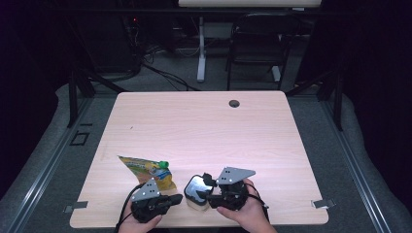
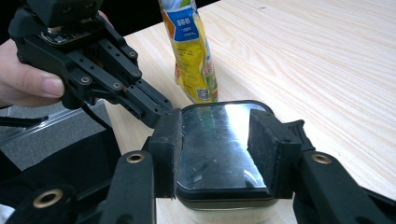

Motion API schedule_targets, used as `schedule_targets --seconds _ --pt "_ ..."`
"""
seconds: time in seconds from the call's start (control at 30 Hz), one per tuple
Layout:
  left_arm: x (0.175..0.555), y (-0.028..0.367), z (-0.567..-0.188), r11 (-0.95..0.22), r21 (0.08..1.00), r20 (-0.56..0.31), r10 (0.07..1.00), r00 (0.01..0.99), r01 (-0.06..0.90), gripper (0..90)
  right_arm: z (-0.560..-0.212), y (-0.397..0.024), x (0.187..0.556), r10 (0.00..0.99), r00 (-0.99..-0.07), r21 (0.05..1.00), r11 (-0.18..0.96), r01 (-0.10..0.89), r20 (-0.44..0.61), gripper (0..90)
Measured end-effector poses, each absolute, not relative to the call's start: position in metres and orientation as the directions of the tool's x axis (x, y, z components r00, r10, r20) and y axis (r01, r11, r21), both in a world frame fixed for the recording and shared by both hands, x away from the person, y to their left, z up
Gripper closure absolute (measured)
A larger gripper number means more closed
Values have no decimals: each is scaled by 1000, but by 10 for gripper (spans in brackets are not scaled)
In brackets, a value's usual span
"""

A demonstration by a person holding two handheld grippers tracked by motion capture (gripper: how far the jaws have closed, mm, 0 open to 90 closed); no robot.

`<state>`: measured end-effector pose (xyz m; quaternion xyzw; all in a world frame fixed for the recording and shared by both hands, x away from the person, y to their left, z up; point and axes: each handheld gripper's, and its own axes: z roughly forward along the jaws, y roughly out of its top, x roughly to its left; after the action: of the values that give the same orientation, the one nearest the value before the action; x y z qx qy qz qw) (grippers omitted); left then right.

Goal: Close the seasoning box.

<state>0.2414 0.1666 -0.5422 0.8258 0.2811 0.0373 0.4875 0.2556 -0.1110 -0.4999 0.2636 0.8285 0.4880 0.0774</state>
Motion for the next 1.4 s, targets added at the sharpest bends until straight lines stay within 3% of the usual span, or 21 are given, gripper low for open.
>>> schedule_targets --seconds 0.67,1.4 --pt "247 196 -520 -332 831 -245 503 829 446 777 -497 -125 261 555 -819 861 336 382 147 550" --pt "263 253 -501 -291 834 -264 537 801 470 744 -496 -143 269 603 -781 861 302 409 159 549"
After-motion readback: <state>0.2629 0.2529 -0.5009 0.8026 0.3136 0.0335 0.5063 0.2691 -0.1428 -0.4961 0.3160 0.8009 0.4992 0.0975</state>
